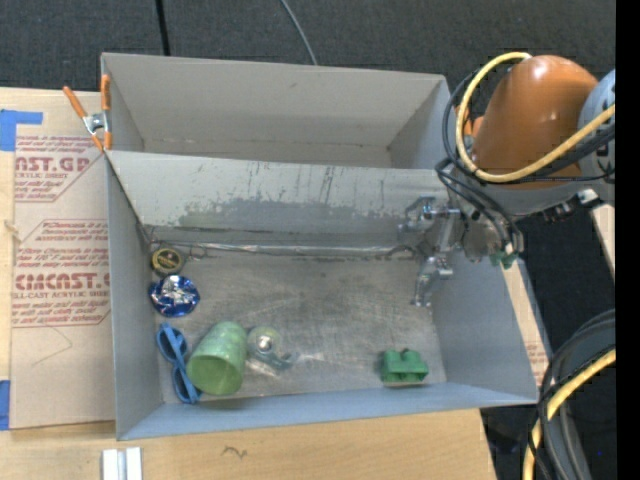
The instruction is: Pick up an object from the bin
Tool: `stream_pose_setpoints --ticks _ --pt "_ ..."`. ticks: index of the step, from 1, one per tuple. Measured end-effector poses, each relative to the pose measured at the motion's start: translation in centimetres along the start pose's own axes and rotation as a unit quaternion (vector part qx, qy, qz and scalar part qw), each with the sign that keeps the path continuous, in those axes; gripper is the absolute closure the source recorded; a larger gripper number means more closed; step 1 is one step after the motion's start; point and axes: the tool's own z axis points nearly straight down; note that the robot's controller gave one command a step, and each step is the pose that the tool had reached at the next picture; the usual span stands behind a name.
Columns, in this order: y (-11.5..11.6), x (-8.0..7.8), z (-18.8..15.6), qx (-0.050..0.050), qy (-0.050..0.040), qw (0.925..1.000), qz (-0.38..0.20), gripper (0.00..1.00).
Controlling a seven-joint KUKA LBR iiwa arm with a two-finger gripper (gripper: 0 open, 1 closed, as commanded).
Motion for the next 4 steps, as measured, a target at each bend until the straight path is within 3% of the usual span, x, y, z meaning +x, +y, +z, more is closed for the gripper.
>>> stream_pose_setpoints --ticks 1,2,3,4 --pt "2.6 6.0 9.8 -0.002 0.0066 0.9990 -0.043 0.00" --pt "-2.9 5.3 13.8 -0.005 0.0019 0.9940 -0.110 0.00" --pt "-2.0 6.2 13.9 -0.003 -0.0135 0.9685 -0.249 0.00" --pt "-2.7 7.1 13.9 -0.002 0.0065 0.9689 -0.247 1.00"
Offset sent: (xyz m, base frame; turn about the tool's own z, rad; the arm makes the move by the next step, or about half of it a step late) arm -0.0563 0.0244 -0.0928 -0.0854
